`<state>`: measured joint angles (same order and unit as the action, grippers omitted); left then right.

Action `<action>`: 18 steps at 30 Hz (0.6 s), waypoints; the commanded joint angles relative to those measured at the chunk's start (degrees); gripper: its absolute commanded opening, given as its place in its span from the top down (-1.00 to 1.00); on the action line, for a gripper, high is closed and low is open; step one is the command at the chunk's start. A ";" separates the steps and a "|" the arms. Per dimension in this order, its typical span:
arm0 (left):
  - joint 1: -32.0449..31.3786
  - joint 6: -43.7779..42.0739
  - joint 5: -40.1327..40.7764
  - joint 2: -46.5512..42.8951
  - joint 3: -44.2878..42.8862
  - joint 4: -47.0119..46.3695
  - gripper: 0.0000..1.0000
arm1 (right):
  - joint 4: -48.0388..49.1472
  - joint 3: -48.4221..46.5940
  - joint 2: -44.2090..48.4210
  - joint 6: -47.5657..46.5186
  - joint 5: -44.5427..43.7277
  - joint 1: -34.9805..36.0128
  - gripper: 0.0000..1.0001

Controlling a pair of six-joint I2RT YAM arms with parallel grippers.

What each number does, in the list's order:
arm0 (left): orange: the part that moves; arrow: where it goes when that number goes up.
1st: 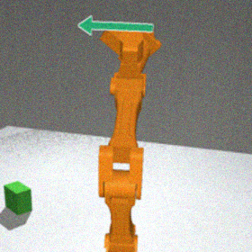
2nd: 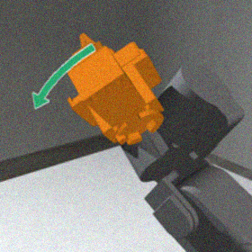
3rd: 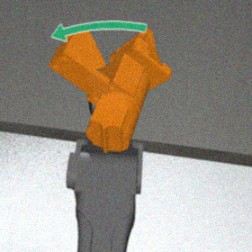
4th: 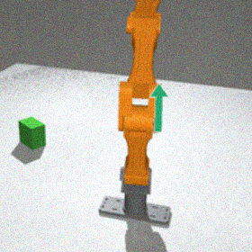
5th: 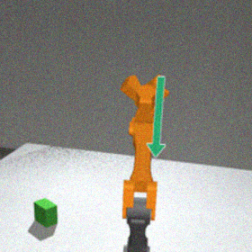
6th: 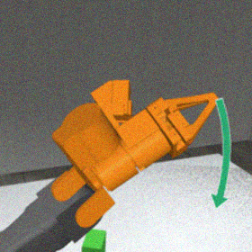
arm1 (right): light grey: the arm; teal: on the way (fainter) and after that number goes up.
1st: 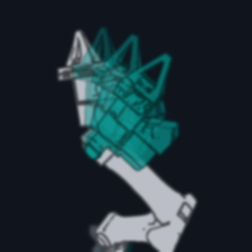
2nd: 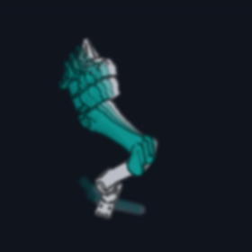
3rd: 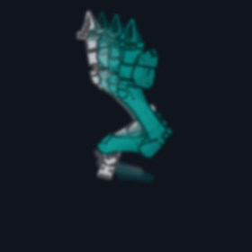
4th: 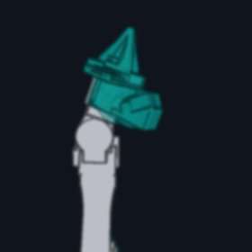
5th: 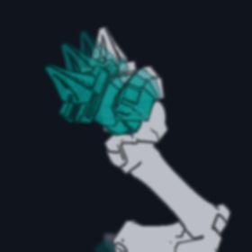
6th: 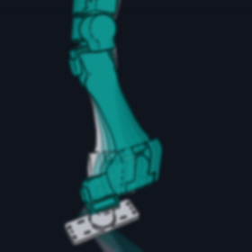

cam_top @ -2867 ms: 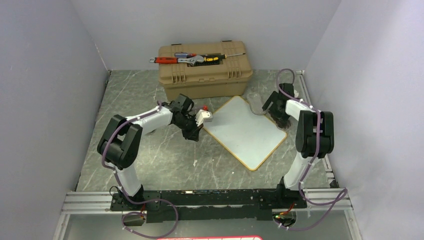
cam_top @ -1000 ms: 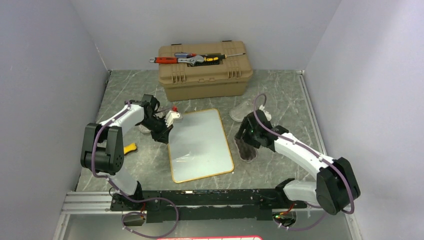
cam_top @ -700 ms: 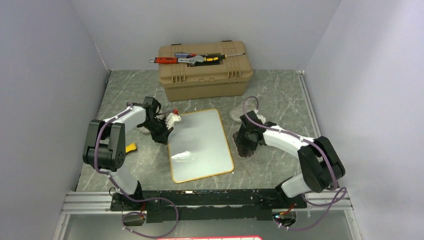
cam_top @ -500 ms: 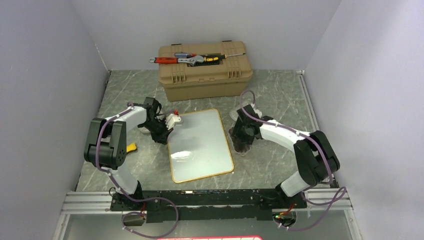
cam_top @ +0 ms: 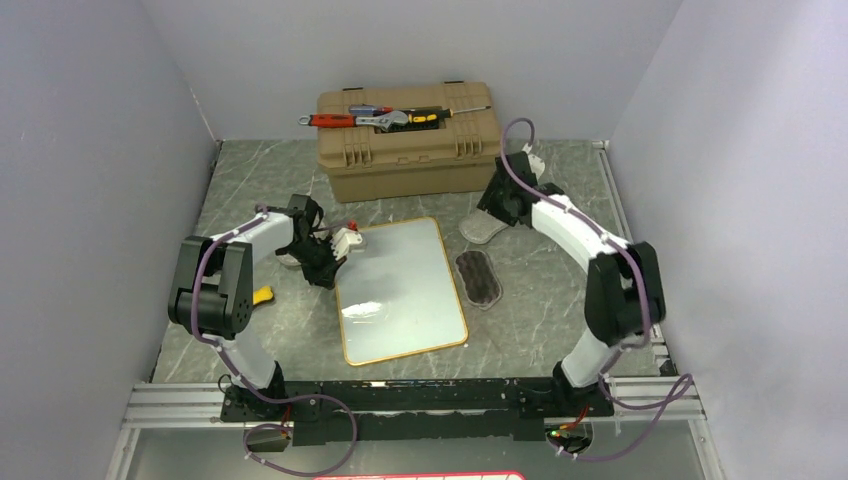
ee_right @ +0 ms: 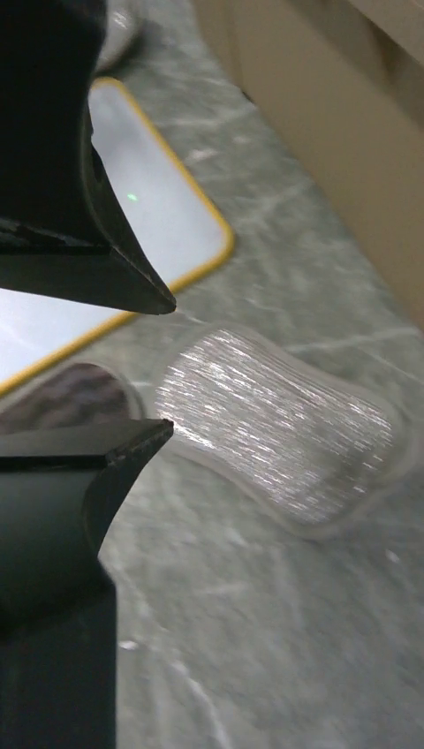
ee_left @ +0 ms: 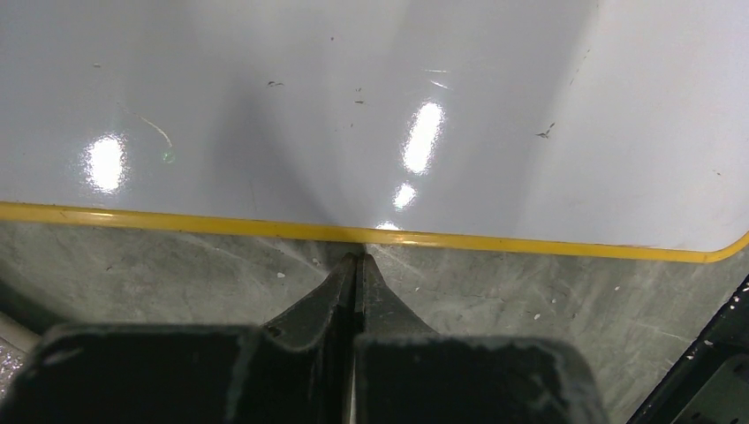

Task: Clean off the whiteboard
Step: Adjust the whiteboard eraser at the center of the board.

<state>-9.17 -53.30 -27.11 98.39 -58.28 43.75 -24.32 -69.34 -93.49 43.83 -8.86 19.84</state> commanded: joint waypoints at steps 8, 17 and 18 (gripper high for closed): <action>1.52 -1.99 3.53 -0.05 2.04 -2.18 0.88 | 0.71 -7.37 -17.68 -1.74 -6.70 1.10 0.45; 1.61 -2.59 4.79 0.52 3.72 -4.73 0.88 | 4.21 -1.79 -15.63 4.60 -3.34 5.39 0.55; 1.61 -2.60 4.87 0.49 3.92 -5.00 0.88 | 4.39 -1.35 -15.30 5.14 -3.13 5.65 0.56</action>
<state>-8.05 -53.32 -27.11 97.84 -57.25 42.46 -20.99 -73.47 -111.37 45.15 -15.40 23.64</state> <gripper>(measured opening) 0.063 0.228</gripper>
